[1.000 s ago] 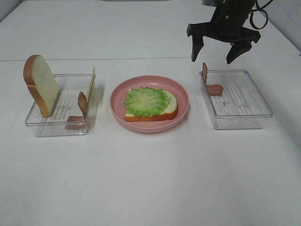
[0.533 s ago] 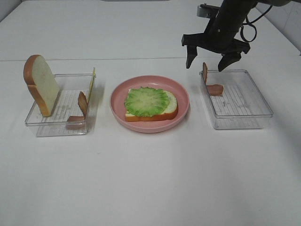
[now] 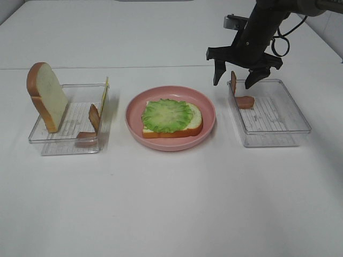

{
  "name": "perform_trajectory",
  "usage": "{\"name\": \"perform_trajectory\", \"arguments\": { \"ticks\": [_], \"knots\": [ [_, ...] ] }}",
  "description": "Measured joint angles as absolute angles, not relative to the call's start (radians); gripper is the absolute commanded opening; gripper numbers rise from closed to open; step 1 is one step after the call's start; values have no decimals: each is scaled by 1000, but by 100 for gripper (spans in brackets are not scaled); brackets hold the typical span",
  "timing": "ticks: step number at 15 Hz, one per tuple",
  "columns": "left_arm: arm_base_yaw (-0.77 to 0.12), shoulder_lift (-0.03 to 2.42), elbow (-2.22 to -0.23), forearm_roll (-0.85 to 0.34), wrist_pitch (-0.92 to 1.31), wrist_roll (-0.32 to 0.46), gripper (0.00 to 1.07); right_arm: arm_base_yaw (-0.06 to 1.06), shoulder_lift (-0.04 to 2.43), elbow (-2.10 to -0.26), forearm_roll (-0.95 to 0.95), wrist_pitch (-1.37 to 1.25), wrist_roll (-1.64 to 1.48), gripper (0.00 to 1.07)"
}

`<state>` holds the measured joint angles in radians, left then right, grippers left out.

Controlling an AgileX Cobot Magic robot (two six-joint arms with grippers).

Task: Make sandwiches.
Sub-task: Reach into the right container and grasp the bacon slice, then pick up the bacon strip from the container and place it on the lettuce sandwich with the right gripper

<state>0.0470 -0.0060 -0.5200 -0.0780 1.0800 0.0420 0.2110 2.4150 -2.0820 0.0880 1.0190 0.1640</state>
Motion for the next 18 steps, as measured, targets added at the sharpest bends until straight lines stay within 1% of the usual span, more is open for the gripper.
{"name": "perform_trajectory", "arguments": {
  "ticks": [1,2,3,4,5,6,7,8,9,11,16,18],
  "knots": [
    [47,-6,-520,-78,1080,42,98,211,2415,-2082,88,1019,164,64],
    [47,-6,-520,-78,1080,42,98,211,2415,-2082,88,1019,164,61],
    [47,-6,-520,-78,1080,42,98,211,2415,-2082,88,1018,164,46],
    [47,-6,-520,-78,1080,42,98,211,2415,-2082,86,1017,164,42],
    [47,-6,-520,-78,1080,42,98,211,2415,-2082,81,1013,164,35],
    [47,-6,-520,-78,1080,42,98,211,2415,-2082,79,1012,164,31],
    [47,-6,-520,-78,1080,42,98,211,2415,-2082,68,1004,164,17],
    [47,-6,-520,-78,1080,42,98,211,2415,-2082,65,1000,164,13],
    [47,-6,-520,-78,1080,42,98,211,2415,-2082,56,997,164,7],
    [47,-6,-520,-78,1080,42,98,211,2415,-2082,51,1000,164,0],
    [47,-6,-520,-78,1080,42,98,211,2407,-2082,48,1058,157,0],
    [47,-6,-520,-78,1080,42,98,211,2357,-2082,59,1090,139,0]
  ]
}}
